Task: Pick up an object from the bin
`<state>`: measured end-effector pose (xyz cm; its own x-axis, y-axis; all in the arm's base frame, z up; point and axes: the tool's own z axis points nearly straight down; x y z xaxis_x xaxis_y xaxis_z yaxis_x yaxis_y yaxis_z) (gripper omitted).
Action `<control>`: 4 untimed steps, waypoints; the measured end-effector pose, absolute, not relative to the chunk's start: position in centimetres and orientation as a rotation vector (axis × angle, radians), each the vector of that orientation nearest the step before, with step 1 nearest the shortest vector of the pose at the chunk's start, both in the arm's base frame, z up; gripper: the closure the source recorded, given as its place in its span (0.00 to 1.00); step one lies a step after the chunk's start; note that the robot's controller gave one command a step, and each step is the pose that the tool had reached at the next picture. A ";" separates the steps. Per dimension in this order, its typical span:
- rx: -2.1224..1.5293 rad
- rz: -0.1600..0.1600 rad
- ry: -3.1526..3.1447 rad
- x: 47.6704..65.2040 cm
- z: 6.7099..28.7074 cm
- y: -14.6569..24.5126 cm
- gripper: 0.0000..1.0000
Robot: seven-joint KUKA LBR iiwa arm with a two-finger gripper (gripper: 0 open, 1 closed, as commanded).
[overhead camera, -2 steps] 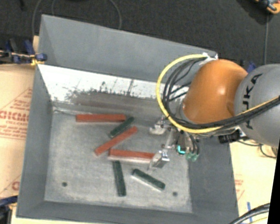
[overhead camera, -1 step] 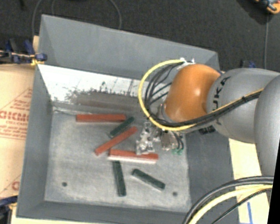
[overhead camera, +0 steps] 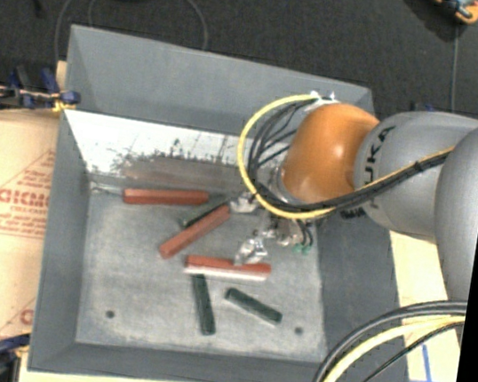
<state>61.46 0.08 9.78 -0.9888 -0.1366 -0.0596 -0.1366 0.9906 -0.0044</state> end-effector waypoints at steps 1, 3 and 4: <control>-0.211 -0.001 3.075 61.4 9.8 0.1 0.00; -0.219 0.002 3.128 59.4 8.5 0.0 1.00; -0.214 -0.002 3.121 59.7 27.8 2.0 1.00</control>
Offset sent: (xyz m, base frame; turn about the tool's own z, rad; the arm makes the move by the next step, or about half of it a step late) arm -0.1100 0.0033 -0.0278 -0.0090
